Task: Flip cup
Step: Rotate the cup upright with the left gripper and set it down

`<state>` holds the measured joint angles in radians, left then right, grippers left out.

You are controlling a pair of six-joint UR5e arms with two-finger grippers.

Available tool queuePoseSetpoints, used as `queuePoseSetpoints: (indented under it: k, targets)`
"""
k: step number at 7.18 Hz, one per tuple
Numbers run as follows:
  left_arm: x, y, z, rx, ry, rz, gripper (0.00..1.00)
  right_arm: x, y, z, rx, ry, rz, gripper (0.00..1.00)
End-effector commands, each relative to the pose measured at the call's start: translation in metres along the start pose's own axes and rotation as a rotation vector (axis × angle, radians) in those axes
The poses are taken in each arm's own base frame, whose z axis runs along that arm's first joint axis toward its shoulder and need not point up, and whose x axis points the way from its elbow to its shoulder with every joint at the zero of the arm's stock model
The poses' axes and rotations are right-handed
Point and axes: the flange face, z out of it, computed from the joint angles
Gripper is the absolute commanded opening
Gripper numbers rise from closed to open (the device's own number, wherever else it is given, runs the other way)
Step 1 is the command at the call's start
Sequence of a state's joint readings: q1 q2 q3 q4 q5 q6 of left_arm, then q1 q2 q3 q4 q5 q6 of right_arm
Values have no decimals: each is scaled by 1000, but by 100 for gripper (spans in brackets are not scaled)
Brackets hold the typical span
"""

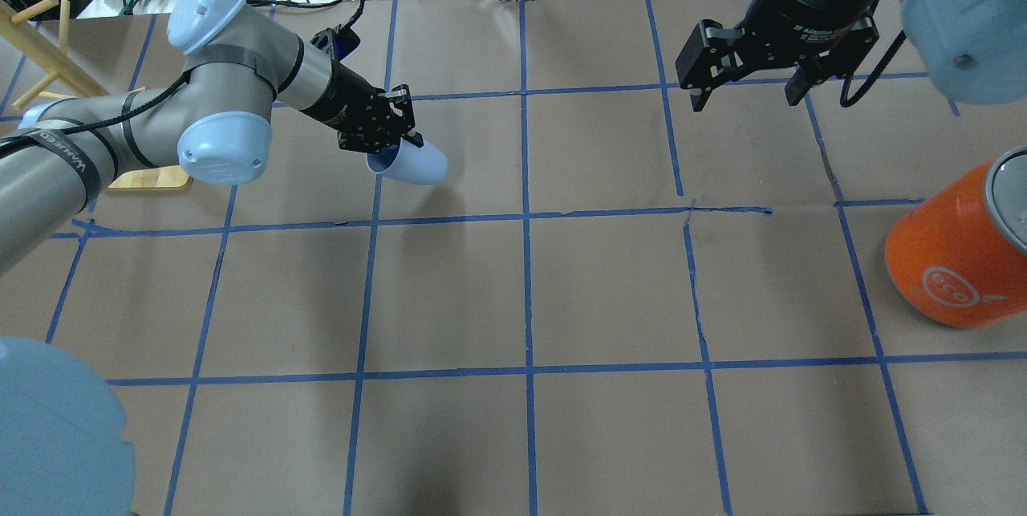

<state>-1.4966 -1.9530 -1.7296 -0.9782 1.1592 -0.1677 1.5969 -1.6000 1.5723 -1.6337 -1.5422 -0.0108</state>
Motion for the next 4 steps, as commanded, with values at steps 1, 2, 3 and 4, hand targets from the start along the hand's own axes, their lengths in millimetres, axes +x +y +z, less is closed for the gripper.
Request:
queuePoseSetpoints:
  k: [1,2,3,4]
  targets:
    - [-14,-23,-30,58,-320,109,0,0,0,0,0,-2,0,100]
    - [-16,-32,-38,78,-389,170,0,0,0,0,1,-2,0,100]
    - [-21,-40,-44,81,-465,244,0,0,0,0,2,-2,0,100]
    - [-23,-42,-42,73,-483,284,0,0,-1,1,0,-4,0,100]
